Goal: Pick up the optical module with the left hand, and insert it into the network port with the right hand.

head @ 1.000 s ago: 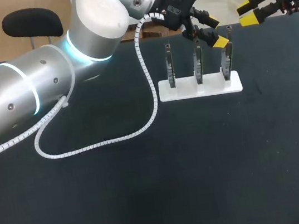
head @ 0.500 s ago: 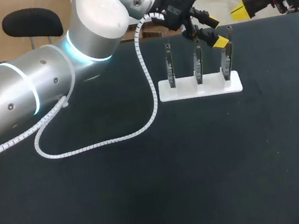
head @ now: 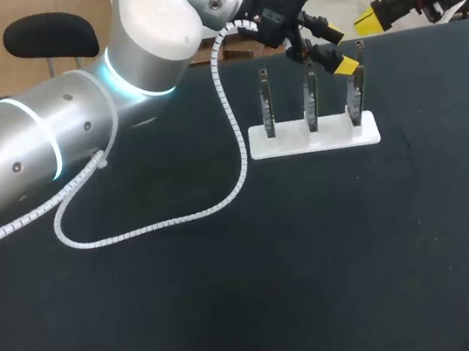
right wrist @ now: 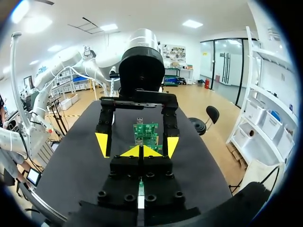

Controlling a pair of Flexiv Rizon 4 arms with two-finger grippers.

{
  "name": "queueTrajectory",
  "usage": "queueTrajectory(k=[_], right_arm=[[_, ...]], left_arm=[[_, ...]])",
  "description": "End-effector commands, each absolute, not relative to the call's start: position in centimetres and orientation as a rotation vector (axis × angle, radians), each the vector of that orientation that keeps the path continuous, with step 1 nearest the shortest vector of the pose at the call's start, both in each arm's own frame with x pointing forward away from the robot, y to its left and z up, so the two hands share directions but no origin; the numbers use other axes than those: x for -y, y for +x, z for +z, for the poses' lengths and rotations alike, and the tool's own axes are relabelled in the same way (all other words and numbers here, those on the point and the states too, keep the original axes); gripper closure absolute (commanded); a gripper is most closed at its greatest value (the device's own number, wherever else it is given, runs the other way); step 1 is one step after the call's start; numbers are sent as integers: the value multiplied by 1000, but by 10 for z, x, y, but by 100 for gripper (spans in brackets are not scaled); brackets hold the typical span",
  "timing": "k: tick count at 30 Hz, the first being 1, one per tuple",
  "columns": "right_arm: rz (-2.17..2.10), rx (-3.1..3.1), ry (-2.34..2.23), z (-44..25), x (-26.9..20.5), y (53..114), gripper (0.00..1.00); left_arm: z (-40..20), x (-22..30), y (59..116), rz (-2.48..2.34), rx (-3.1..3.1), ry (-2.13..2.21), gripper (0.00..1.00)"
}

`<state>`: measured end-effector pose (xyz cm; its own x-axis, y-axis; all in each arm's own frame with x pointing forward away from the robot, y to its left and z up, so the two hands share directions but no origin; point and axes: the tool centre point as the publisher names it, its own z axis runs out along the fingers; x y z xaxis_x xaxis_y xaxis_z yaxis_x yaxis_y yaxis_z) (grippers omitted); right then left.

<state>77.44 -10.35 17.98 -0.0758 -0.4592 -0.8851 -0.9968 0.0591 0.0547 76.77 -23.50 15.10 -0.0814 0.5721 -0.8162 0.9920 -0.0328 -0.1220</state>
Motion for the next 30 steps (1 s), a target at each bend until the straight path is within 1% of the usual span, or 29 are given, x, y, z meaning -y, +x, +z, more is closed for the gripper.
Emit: queueTrajectory(k=[1, 30], right_arm=[[965, -1632, -1482, 178, 105, 774, 100], [997, -1667, -1470, 162, 102, 767, 100]], left_arm=[[150, 234, 766, -989, -1697, 1644, 0], [150, 234, 766, -989, -1697, 1644, 0]])
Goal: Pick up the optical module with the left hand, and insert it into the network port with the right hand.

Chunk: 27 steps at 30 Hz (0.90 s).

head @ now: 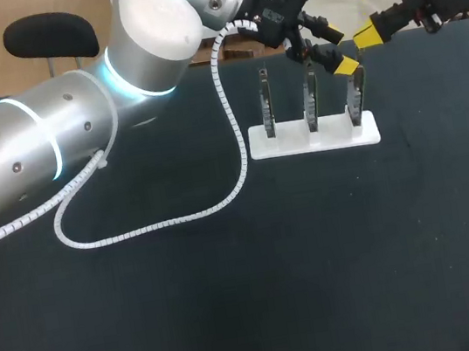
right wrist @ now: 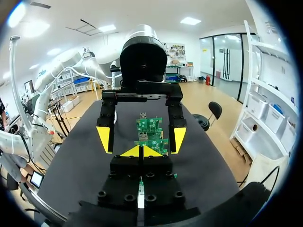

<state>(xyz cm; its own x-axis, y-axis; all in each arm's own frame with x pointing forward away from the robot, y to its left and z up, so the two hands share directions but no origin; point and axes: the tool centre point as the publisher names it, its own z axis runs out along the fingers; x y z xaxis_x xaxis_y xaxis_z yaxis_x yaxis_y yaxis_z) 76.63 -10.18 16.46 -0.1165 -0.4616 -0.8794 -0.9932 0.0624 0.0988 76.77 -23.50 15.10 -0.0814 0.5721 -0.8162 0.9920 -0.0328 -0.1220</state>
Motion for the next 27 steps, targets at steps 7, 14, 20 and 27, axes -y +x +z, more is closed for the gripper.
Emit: queueTrajectory(k=[7, 14, 20, 27], right_arm=[[1004, -1677, -1464, 157, 101, 766, 100], [1000, -1678, -1474, 154, 100, 764, 100], [1001, -1677, -1473, 154, 100, 763, 100], [997, -1677, -1469, 154, 100, 763, 100]], left_arm=[[150, 234, 766, -989, -1697, 1644, 0], [150, 234, 766, -989, -1697, 1644, 0], [150, 234, 766, -989, -1697, 1644, 0], [150, 234, 766, -989, -1697, 1644, 0]])
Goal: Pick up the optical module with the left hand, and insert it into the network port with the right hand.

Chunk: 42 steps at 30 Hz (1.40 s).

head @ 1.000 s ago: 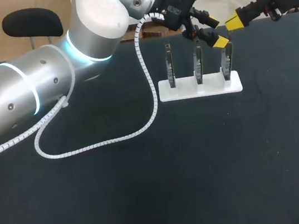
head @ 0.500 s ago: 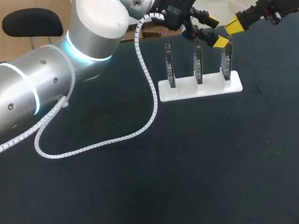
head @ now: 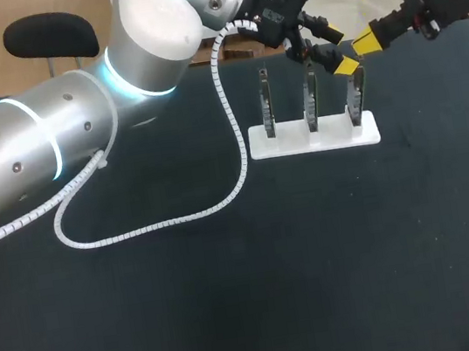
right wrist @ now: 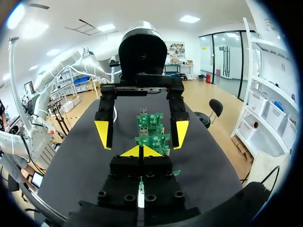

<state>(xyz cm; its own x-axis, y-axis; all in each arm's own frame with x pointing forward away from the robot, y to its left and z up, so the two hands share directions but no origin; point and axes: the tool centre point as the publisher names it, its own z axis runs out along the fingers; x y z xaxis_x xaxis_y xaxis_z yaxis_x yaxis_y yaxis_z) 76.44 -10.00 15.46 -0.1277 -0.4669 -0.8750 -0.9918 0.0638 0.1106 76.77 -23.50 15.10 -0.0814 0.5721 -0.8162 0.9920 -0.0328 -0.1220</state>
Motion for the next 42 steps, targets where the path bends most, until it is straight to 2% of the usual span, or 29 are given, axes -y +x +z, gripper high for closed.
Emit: queueTrajectory(k=[1, 42], right_arm=[[996, -1678, -1470, 154, 100, 763, 100], [984, -1679, -1481, 152, 102, 771, 100]], left_arm=[[150, 234, 766, -989, -1697, 1644, 0], [150, 234, 766, -989, -1697, 1644, 0]])
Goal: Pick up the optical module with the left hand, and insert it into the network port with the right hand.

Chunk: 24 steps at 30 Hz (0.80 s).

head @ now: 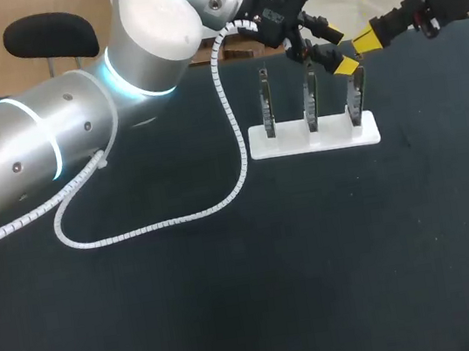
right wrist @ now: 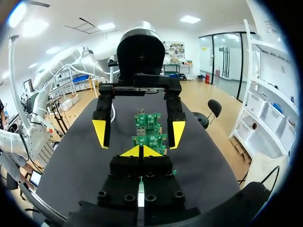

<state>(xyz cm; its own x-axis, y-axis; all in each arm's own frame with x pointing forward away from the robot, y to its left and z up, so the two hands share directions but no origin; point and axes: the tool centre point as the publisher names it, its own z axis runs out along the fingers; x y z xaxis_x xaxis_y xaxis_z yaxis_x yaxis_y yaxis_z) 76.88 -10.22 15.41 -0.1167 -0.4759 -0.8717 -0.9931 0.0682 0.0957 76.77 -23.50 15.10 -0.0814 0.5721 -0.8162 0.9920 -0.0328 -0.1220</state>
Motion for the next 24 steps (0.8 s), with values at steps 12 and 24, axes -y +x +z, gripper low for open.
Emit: queueTrajectory(k=[12, 24], right_arm=[[979, -1692, -1505, 148, 101, 770, 100], [988, -1702, -1497, 144, 101, 769, 100]], left_arm=[[150, 234, 766, -989, -1697, 1644, 0], [150, 234, 766, -989, -1697, 1644, 0]])
